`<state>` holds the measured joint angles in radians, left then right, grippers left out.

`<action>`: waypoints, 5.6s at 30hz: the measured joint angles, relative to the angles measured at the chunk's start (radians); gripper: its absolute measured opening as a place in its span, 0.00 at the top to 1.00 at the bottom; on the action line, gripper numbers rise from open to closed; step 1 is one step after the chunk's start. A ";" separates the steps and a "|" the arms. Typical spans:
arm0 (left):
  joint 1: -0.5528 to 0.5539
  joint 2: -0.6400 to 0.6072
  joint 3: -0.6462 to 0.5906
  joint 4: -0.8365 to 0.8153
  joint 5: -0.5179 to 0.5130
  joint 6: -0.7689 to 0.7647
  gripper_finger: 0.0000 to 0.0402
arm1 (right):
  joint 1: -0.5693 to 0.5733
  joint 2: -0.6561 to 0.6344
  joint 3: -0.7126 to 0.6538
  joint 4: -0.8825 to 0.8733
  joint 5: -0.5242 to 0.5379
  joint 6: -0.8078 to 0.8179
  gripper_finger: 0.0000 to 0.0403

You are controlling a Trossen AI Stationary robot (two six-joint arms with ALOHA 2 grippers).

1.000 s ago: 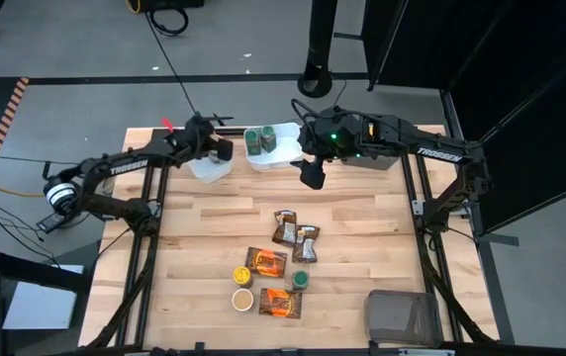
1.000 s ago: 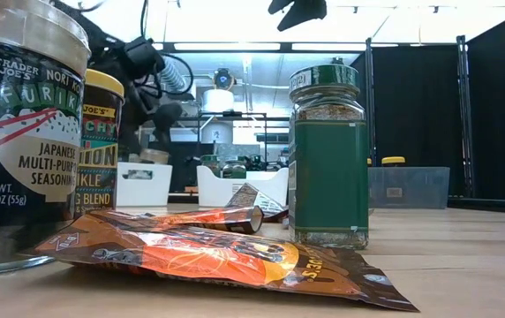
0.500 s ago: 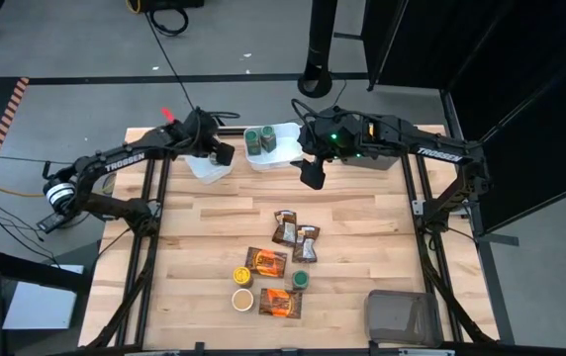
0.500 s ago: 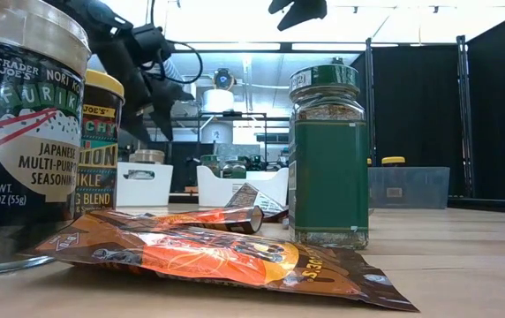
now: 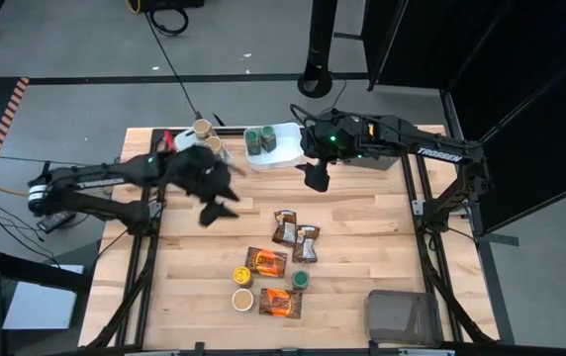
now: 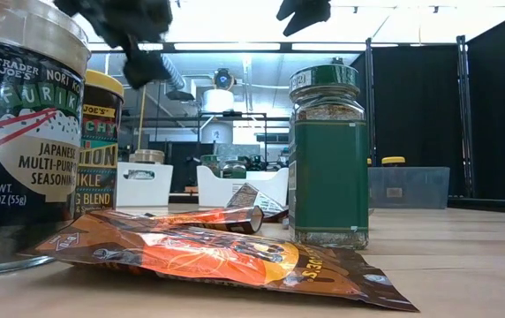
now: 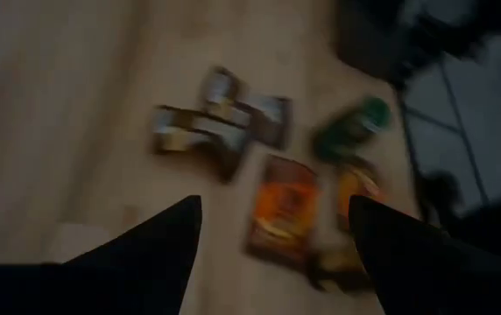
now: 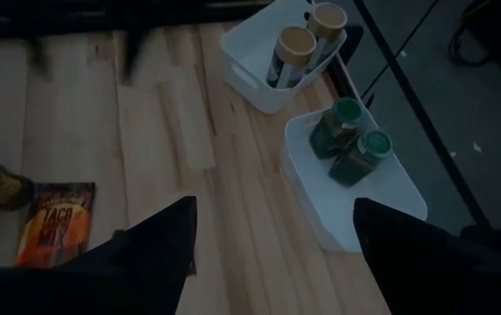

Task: Sort spices by type
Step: Put the gold seasoning bottle into the left white bin

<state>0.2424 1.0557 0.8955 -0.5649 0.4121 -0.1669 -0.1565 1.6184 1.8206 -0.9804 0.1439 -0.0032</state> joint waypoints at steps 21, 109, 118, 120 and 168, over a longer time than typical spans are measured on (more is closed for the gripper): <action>-0.572 -0.011 0.032 0.024 -0.194 -0.210 0.27 | 0.162 0.000 -0.074 0.086 -0.144 0.142 0.23; -0.898 0.746 0.656 -0.418 -0.552 -0.362 0.16 | 0.576 -0.048 -0.169 0.098 0.277 0.299 0.23; -0.906 0.775 0.656 -0.379 -0.557 -0.362 0.16 | 0.576 -0.048 -0.169 0.093 0.277 0.321 0.23; -0.907 0.783 0.656 -0.366 -0.556 -0.363 0.16 | 0.576 -0.048 -0.174 0.097 0.277 0.328 0.23; -0.917 0.811 0.687 -0.430 -0.619 -0.413 0.16 | 0.589 -0.047 -0.255 0.140 0.256 0.367 0.23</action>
<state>-0.6750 1.8671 1.5825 -0.9953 -0.2069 -0.5804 0.4328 1.5715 1.5658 -0.8406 0.3996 0.3641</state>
